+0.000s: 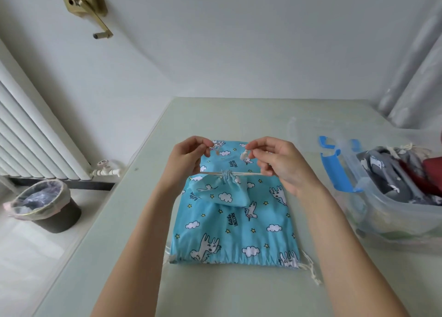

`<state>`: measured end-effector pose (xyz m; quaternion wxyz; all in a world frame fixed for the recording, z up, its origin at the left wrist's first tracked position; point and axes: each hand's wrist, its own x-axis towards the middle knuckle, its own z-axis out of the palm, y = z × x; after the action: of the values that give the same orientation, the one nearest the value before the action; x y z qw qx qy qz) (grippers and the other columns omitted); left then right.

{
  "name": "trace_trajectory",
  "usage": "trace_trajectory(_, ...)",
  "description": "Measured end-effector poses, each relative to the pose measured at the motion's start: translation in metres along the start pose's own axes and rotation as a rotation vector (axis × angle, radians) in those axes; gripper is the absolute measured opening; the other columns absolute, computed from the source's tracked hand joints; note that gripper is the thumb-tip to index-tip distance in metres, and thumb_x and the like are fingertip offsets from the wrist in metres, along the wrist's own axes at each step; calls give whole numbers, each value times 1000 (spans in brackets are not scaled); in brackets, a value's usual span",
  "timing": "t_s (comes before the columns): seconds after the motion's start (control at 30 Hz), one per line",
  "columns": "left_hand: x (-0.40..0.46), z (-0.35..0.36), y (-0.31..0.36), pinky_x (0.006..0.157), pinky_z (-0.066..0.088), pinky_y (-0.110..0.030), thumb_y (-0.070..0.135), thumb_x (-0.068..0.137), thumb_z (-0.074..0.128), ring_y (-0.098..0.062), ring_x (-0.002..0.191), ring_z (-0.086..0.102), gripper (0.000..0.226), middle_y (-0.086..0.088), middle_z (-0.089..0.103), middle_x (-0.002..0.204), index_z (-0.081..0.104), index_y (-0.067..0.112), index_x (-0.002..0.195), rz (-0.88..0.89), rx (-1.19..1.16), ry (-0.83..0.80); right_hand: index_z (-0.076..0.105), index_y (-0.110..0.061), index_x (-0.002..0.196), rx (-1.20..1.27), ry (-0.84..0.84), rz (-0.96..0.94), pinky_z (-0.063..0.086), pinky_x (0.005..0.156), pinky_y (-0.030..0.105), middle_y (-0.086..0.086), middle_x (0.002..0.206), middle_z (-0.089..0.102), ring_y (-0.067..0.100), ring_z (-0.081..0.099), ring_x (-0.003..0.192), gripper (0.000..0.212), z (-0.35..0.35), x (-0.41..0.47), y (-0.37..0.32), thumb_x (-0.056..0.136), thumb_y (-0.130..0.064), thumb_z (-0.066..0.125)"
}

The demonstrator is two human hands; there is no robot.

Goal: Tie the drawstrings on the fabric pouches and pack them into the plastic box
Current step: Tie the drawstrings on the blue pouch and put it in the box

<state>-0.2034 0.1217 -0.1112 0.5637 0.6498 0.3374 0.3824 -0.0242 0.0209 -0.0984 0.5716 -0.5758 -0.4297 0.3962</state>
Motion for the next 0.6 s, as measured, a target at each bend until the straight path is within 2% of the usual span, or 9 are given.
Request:
trace_trajectory(0.07, -1, 0, 2, 42, 31, -14, 3, 96, 43, -6, 45, 33, 23, 4, 61, 76, 62, 15, 94, 45, -10, -20, 61, -10, 89, -37, 45, -16, 33, 42, 17, 5, 78, 64, 7, 39, 46, 15, 4, 2, 2, 91, 1, 53)
trace_trajectory(0.1, -2, 1, 6, 46, 37, -15, 6, 97, 45, -8, 49, 42, 21, 5, 65, 81, 62, 19, 101, 76, -31, -39, 58, -11, 89, -36, 72, -18, 33, 42, 17, 5, 78, 65, 7, 40, 46, 12, 4, 4, 3, 90, 0, 55)
trace_trajectory(0.17, -3, 5, 17, 61, 48, -19, 10, 95, 50, -12, 70, 63, 23, 4, 72, 89, 58, 22, 113, 141, -72, -65, 54, -12, 87, 17, 115, -20, 34, 41, 17, 5, 76, 68, 7, 42, 47, 12, 4, 6, 2, 88, -1, 58)
trace_trajectory(0.27, -7, 15, 31, 80, 47, -16, 14, 92, 55, -10, 96, 67, 23, 3, 74, 94, 59, 17, 115, 208, -46, -64, 60, -8, 86, 47, 68, -36, 36, 44, 15, 7, 76, 69, 5, 46, 48, 8, 6, 5, -4, 86, 0, 61)
trace_trajectory(0.4, -13, 27, 38, 81, 50, -19, 15, 91, 58, -10, 100, 67, 21, 1, 74, 99, 61, 12, 112, 194, -67, -95, 68, -5, 95, -20, -125, -50, 41, 53, 15, 4, 84, 69, 5, 58, 64, 16, 21, -2, -13, 79, -7, 71)
trace_trajectory(0.53, -16, 32, 41, 70, 54, -24, 13, 92, 57, -12, 95, 68, 19, -1, 74, 99, 61, 10, 110, 182, -109, -101, 68, -8, 84, -48, -62, -77, 39, 51, 15, 1, 71, 66, 3, 54, 55, 9, 37, -5, -13, 76, -8, 74)
trace_trajectory(0.6, -15, 30, 40, 78, 55, -27, 16, 93, 55, -10, 100, 66, 22, 0, 72, 105, 60, 12, 114, 199, -49, -87, 67, -12, 79, -19, -13, -84, 38, 49, 15, 4, 70, 65, 5, 51, 53, 7, 39, -5, -12, 77, -8, 73)
